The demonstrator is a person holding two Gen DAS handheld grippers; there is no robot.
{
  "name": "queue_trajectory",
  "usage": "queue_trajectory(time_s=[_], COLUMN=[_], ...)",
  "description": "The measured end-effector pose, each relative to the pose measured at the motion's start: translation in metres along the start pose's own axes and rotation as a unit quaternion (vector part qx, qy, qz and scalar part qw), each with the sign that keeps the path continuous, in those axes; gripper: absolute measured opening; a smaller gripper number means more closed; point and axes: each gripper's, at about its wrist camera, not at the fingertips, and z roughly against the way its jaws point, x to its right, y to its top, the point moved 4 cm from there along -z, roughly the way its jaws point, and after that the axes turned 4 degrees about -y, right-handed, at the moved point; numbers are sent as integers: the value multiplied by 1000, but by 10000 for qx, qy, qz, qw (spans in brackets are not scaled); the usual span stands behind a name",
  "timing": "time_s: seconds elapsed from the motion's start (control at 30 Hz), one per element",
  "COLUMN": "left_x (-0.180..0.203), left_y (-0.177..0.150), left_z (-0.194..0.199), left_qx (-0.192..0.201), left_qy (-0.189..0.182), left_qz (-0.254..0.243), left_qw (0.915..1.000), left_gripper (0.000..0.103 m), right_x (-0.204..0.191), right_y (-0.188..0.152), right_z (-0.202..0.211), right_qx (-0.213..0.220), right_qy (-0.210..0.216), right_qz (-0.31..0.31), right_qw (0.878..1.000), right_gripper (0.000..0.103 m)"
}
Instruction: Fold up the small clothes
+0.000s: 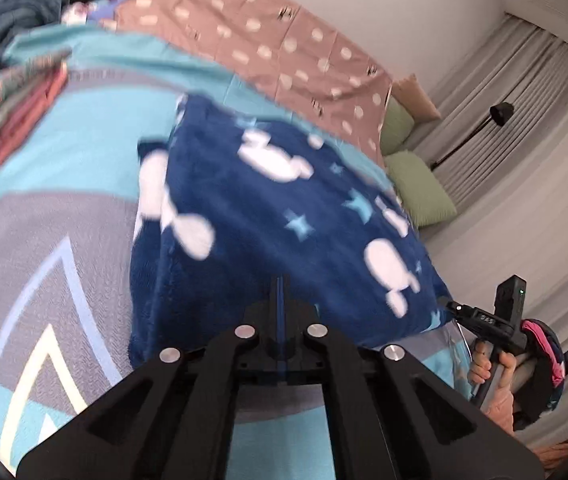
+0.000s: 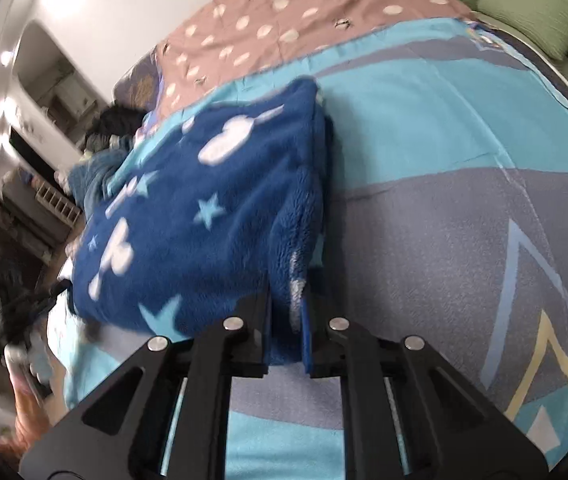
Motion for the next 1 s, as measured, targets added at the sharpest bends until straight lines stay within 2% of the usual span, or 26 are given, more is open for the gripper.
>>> queue_trajectory(time_s=[0.07,0.13,0.2,0.23,0.3,0.33,0.37,0.4,0.5,0.53,0.57,0.63,0.7,0.73,0.87,1.0], left_x=[15,16,3,-9,-30,-37,-41,-45,-52,-52,-53,-51,-46,-43,-35,-53], left_y=[2,-1,-5,-9,-12,-14,-15,-17,-13,-12,-10,-7,-5,-5,-23,-44], left_z=[22,36,35,31,21,19,17,14,8,6,3,6,19,24,35,24], left_qx=[273,318,187,72,-31,2,24,26,25,8,-18,79,262,306,277,27], left_qy=[121,371,555,604,765,912,967,920,572,486,350,351,53,55,185,484], left_qz=[-323,-571,-462,-311,-114,-85,-90,-85,170,237,336,366,503,476,242,316], left_qw=[9990,9972,9972,9977,9970,9958,9953,9957,9982,9985,9988,9987,9984,9984,9992,9983], left_gripper=[0,0,0,1,34,55,57,57,57,52,36,11,8,8,8,9], right_x=[-4,-1,9,14,21,21,20,19,9,6,3,0,-3,-2,8,16], right_y=[2,-5,-16,-21,-28,-29,-29,-29,-28,-28,-27,-26,-24,-23,-24,-31], right_z=[18,20,3,-4,-9,-8,-6,-5,-4,-5,-6,-8,-8,-8,-12,-16], right_qx=[212,82,-187,-265,-242,-142,-102,-77,-106,-136,-162,-149,-94,-60,-127,-244], right_qy=[107,15,-368,-427,-337,-263,-198,-149,-188,-192,-186,-255,-330,-352,-343,-320], right_qz=[69,244,359,327,83,-7,-17,3,257,321,352,403,454,446,291,233], right_qw=[9997,9997,9985,9982,9991,9996,9998,9999,9994,9992,9991,9987,9984,9984,9989,9989], right_gripper=[10,10,13,14,23,25,35,46,51,51,54,54,47,46,46,46])
